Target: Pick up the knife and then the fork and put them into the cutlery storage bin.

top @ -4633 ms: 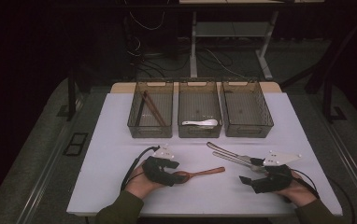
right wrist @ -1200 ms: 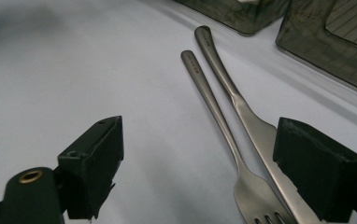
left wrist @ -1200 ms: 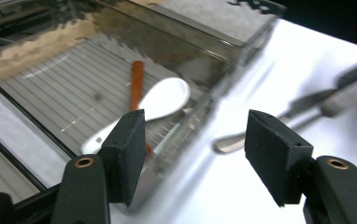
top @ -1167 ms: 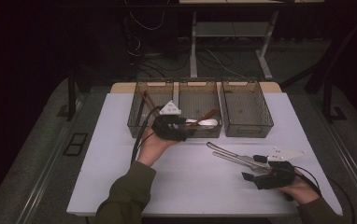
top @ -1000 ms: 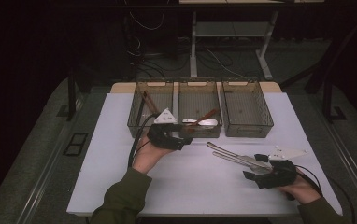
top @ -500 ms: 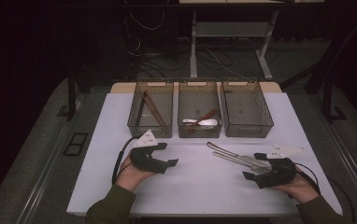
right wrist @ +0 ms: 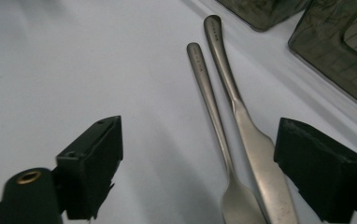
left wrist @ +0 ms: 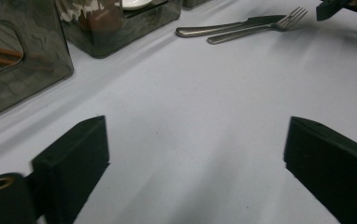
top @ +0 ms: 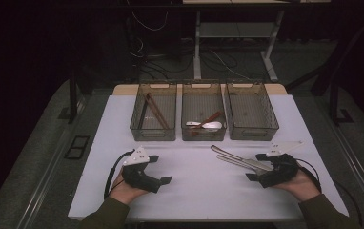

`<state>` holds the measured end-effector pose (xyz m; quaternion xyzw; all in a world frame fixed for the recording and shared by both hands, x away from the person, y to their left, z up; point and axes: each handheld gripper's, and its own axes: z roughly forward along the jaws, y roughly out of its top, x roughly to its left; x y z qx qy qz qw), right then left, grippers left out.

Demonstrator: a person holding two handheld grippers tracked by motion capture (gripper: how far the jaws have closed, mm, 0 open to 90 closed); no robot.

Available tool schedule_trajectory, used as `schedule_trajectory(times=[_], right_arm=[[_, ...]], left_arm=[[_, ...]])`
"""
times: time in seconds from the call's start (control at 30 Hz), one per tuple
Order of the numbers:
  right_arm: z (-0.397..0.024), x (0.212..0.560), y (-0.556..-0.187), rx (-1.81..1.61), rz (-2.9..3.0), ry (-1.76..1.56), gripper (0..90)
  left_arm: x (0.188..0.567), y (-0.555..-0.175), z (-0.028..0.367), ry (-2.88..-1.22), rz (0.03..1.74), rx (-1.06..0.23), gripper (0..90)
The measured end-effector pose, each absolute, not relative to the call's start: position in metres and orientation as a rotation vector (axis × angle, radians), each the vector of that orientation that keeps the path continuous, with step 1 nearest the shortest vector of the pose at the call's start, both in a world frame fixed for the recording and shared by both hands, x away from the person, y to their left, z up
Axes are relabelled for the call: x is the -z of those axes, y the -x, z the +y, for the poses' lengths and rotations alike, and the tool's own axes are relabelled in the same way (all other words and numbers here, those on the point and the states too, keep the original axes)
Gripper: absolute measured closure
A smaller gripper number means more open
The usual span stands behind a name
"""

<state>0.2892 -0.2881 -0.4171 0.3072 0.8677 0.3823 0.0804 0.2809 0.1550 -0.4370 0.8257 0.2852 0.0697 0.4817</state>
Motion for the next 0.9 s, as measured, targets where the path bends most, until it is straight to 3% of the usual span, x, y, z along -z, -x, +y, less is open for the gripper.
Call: schedule_trajectory(times=[0.1, 0.33, 0.9], right_arm=[[-0.287, 0.413, -0.297, -1.111, 2.605, -0.91, 21.4], [-0.282, 0.407, -0.315, -1.06, 2.636, -0.884, 24.3], [-0.262, 0.396, -0.351, -0.875, 2.752, -0.817, 41.0]], left_arm=[[0.441, -0.279, 0.154, -2.03, 0.707, -0.181, 0.0], [0.444, -0.278, 0.152, -2.041, 0.72, -0.158, 0.0], [0.445, -0.276, 0.151, -2.054, 0.704, -0.168, 0.0]])
